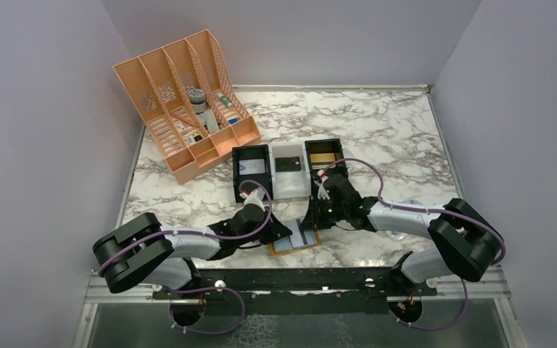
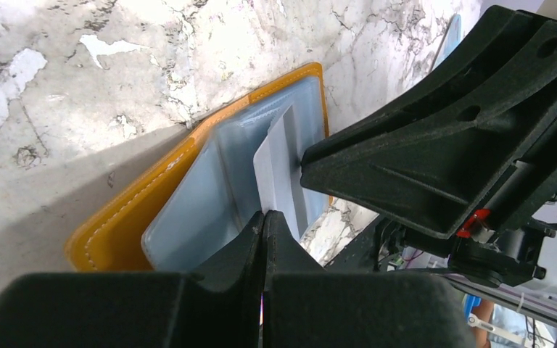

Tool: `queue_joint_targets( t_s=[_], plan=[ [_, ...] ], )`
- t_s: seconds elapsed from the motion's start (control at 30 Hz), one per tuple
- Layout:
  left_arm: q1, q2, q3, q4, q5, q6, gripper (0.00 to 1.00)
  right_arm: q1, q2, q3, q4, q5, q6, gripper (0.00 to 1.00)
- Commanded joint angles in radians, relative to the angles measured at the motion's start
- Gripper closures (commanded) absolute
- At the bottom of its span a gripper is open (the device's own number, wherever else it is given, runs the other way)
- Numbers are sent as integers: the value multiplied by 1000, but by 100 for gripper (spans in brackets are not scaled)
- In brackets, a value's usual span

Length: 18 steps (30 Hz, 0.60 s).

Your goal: Take the credit cards out of the card holder

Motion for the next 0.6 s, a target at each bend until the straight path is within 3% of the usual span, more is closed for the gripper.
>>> queue_joint_targets(
  t_s=[0.0,0.23,0.57],
  plan=[
    [-7,-25,-32,34,-20,-23,100,-2,12,7,-107,113,-53,82],
    [-7,-24,-35,34,-20,-25,100,-2,21,-3,-86,72,-52,80],
    [-7,21,-8,67,-9,-45,79,-2,46,-36,-51,33,-32,83]
  ],
)
